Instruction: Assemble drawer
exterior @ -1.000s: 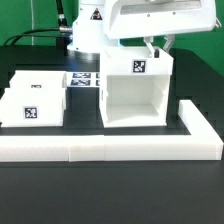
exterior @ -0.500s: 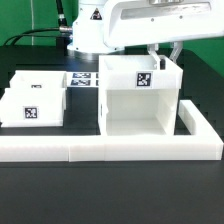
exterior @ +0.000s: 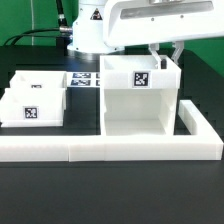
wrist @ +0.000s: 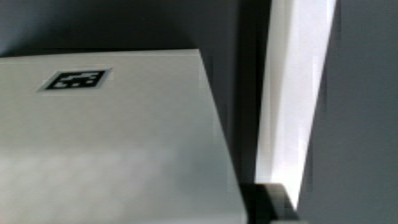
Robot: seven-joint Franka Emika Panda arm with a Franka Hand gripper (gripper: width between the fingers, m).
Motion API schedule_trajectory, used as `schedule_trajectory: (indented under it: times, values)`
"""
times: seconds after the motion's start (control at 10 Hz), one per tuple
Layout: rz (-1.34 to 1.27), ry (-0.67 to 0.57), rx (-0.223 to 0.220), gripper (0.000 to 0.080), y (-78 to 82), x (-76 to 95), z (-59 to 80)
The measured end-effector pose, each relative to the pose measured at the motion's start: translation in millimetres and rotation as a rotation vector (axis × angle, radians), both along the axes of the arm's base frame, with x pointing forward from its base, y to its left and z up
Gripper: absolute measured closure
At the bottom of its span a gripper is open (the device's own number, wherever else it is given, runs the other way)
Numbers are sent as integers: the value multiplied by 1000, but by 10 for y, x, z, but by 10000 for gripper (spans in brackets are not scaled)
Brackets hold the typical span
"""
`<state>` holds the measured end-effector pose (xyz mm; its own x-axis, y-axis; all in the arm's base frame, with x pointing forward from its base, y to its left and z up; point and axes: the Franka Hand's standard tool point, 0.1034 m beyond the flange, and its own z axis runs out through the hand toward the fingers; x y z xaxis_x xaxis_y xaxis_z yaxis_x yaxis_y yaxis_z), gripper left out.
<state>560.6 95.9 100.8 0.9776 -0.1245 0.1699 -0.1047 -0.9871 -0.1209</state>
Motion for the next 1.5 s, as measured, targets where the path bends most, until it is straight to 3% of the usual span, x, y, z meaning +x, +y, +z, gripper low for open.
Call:
schedule_trajectory:
  times: [0.2,0.5,0.9,1.3,1.5]
  values:
    - [-113,-1,25,758,11,24,11]
    - [-454,17,101,757,12,144,77]
    - [-653,34,158,755,37,179,96]
    - [-976,81,257,755,67,189,102]
    - [-1191,110,318,755,67,310,71]
